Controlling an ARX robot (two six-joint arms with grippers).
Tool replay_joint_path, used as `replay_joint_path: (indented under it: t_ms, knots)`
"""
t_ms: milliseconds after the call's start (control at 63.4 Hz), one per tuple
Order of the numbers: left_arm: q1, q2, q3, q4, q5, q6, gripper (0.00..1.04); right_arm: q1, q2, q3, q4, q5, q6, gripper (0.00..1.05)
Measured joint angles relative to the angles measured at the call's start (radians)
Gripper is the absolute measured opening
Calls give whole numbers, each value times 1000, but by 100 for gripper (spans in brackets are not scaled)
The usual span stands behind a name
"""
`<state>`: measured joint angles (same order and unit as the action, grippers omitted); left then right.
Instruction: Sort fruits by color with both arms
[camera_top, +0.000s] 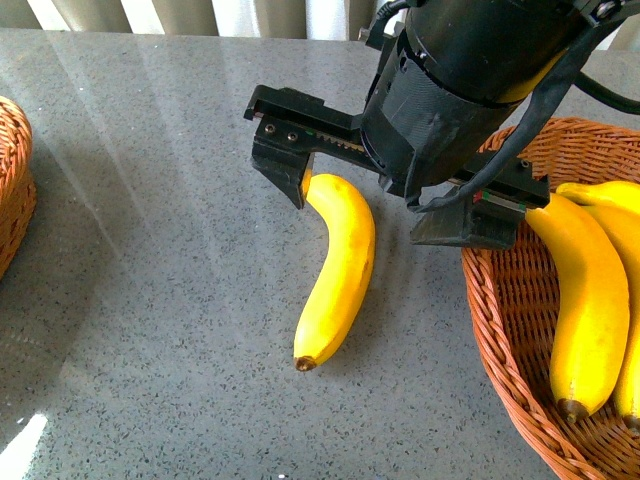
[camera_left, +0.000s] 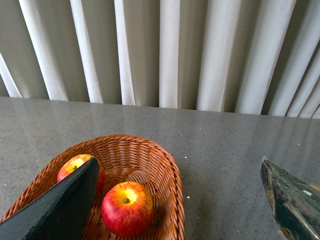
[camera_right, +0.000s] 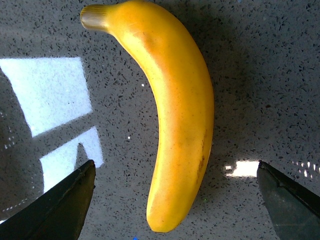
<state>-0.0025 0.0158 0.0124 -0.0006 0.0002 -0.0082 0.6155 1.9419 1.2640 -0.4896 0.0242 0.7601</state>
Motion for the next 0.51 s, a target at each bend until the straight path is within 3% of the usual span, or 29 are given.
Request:
replay_joint_path:
  t_ms: [505]
  knots:
    - [0,0,0,0,0,0,96,-7,115,101,-32,8,-42,95]
